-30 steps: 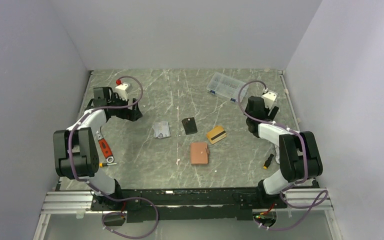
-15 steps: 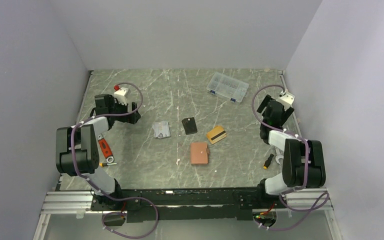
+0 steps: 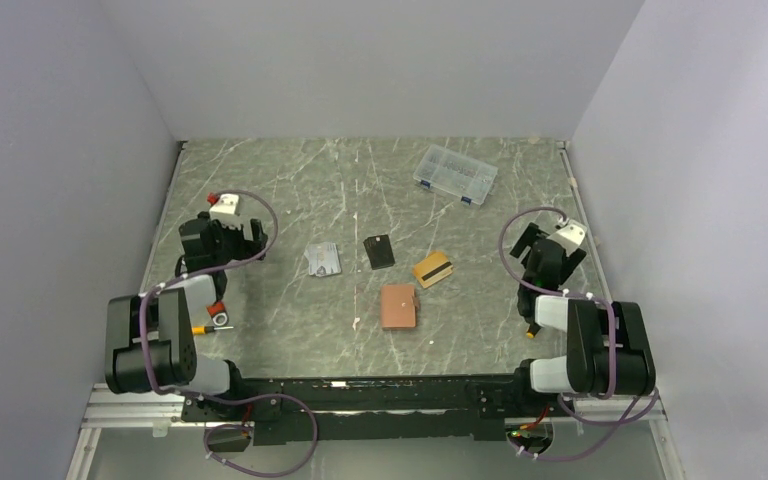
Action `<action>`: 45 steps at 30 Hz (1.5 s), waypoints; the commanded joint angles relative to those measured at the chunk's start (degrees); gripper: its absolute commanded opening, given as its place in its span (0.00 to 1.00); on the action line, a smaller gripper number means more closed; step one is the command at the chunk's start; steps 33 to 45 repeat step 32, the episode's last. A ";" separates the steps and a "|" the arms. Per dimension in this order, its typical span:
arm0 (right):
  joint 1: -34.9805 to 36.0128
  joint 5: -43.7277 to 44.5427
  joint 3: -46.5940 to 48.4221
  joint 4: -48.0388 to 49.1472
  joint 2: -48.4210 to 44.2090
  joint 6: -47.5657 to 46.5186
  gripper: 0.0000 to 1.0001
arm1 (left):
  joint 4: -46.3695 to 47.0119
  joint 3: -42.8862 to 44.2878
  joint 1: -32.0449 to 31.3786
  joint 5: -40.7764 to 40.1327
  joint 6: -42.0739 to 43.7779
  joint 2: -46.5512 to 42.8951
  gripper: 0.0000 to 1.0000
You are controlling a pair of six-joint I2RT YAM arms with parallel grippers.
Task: Put the credit cards into the card holder
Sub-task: Reset both arms
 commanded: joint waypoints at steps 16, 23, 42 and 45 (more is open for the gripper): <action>6.19 -1.36 -6.75 28.65 7.02 -8.44 1.00 | 33.02 -17.19 -2.86 0.04 2.50 -5.39 0.99; 5.70 -1.95 -3.14 23.08 7.86 -9.02 1.00 | 34.78 -17.93 -2.74 0.78 2.74 -5.37 0.99; 6.46 -1.44 -2.76 22.02 7.61 -9.38 1.00 | 35.35 -17.80 -2.80 0.49 2.73 -4.96 0.99; 6.46 -1.44 -2.76 22.02 7.61 -9.38 1.00 | 35.35 -17.80 -2.80 0.49 2.73 -4.96 0.99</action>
